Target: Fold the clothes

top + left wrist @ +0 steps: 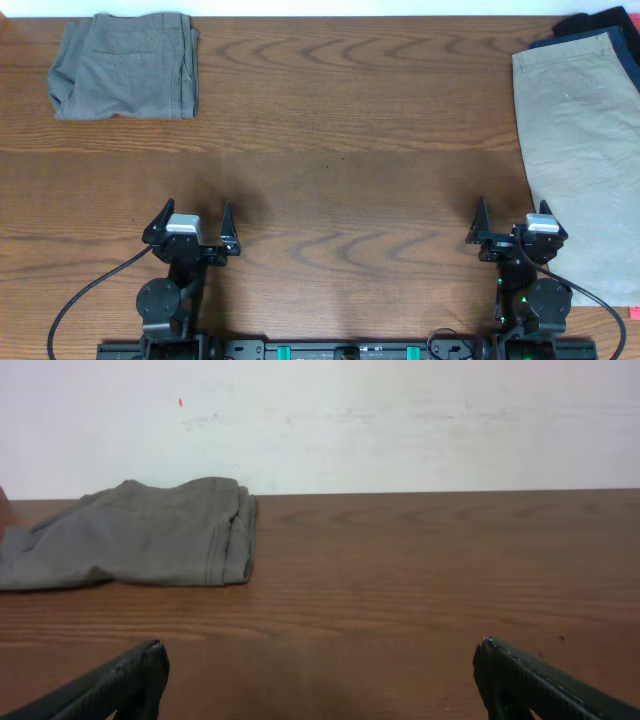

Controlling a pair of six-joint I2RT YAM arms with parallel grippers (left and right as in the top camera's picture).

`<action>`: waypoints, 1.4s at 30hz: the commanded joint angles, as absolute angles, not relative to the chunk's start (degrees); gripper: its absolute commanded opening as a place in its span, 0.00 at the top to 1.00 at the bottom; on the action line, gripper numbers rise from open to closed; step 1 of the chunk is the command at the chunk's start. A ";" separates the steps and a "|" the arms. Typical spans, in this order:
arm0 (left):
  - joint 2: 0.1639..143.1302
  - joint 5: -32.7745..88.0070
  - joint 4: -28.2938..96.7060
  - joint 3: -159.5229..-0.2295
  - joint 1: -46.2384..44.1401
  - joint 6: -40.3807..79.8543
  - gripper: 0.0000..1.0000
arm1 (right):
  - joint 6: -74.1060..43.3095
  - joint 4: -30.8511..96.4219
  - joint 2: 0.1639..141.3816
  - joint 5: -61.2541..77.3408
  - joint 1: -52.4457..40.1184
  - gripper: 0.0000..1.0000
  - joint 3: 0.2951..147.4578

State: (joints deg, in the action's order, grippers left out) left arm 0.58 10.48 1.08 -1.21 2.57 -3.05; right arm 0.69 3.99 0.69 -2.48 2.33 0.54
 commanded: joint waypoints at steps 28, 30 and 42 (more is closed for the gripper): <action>0.23 10.87 2.92 -0.23 2.83 -3.40 0.02 | -40.45 -1.87 0.38 46.19 2.94 0.01 0.32; 0.23 10.87 2.92 -0.23 2.83 -3.40 0.02 | -44.07 -1.76 0.38 51.11 2.94 0.01 0.32; 0.23 10.87 2.92 -0.23 2.83 -3.40 0.02 | -39.70 -23.70 1.39 50.24 3.05 0.01 5.85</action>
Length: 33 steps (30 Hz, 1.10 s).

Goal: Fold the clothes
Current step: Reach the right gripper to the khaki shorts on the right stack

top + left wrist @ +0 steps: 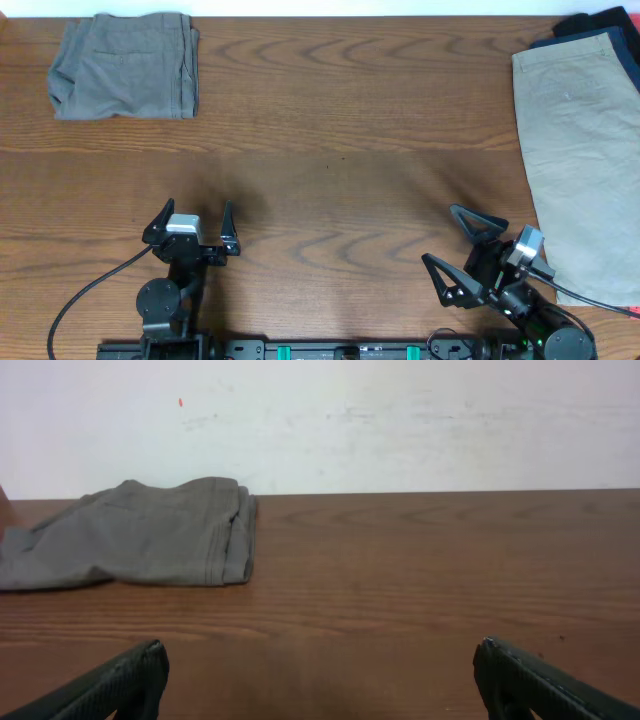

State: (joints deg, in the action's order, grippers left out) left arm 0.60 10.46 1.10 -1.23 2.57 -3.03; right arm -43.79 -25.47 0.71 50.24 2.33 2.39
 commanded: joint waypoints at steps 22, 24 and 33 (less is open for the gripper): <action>0.23 10.87 2.92 -0.23 2.83 -3.40 0.02 | -0.75 38.44 79.24 -0.80 3.05 0.01 73.36; 0.23 10.87 2.92 -0.23 2.83 -3.40 0.02 | -0.73 39.42 84.90 -1.76 3.05 0.01 78.32; 0.23 10.87 2.92 -0.23 2.83 -3.40 0.02 | 8.49 33.78 106.21 -17.85 3.05 0.01 90.85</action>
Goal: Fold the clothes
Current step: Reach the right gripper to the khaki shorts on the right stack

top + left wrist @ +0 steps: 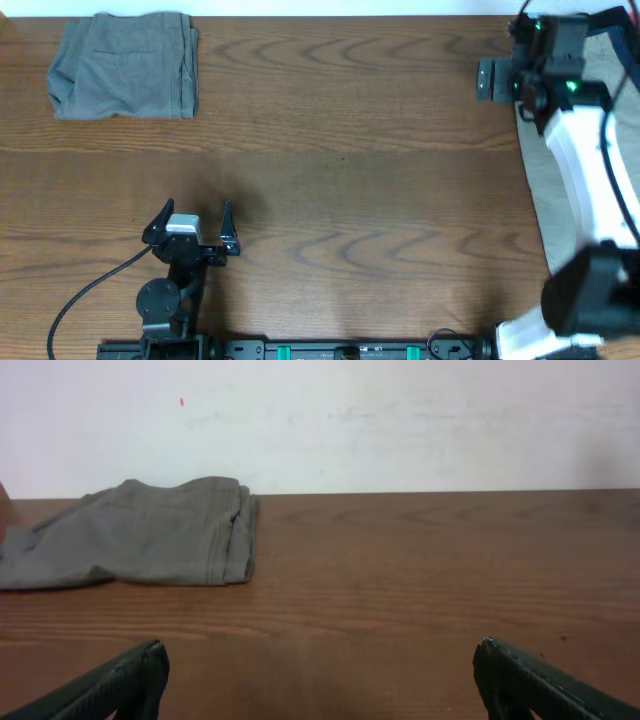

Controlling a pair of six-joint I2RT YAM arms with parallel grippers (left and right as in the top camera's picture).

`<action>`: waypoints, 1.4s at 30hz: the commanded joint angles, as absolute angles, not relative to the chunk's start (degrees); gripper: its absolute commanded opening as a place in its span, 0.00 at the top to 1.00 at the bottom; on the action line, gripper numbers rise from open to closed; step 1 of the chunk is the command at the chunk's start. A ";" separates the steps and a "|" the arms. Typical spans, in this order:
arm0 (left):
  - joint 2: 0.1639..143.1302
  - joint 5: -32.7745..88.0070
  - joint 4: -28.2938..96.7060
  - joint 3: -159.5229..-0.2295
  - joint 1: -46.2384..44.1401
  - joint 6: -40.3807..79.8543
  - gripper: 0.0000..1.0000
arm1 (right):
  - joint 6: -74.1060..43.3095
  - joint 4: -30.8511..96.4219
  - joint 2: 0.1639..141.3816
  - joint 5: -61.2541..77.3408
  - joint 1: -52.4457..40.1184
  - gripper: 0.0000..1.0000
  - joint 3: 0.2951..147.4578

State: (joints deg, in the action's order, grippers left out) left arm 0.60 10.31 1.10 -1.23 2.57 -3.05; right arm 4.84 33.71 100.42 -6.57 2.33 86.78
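A folded grey garment [125,52] lies at the table's far left corner; the left wrist view shows this grey garment [140,545] ahead and to the left. Beige shorts [533,185] lie spread along the right edge, largely covered by my right arm. My left gripper [193,215] rests near the front edge, open and empty, its fingertips wide apart over bare wood [318,650]. My right gripper [497,80] is stretched out to the far right corner, at the top left corner of the beige shorts. Its jaws cannot be made out.
The wooden table [340,170] runs to a white wall behind. The right arm's white link [585,170] lies lengthwise over the shorts. Cables and the arm bases sit along the front edge.
My right arm has gone from the front right, turned beside its base, to the far right corner above the beige shorts. The left arm and the grey garment are unmoved.
Both grippers first rested open near the front edge. Then the right gripper had swung aside, still wide open by its base. Now it is at the far right corner over the beige shorts, while the left has stayed put throughout.
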 commanded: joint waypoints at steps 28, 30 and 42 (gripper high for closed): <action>0.23 10.87 2.94 -0.23 2.83 -3.40 0.02 | 15.07 26.81 141.32 -36.64 5.61 0.01 108.79; 0.23 10.87 2.92 -0.23 2.83 -3.40 0.02 | 15.07 26.13 141.82 -36.60 6.13 0.01 108.79; 0.23 10.87 2.92 -0.23 2.83 -3.40 0.02 | 12.91 25.47 142.28 -36.23 6.87 0.53 109.23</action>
State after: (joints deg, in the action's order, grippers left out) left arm 0.60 10.28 1.10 -1.23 2.57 -3.05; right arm 14.52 25.12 140.97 -35.22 6.22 108.68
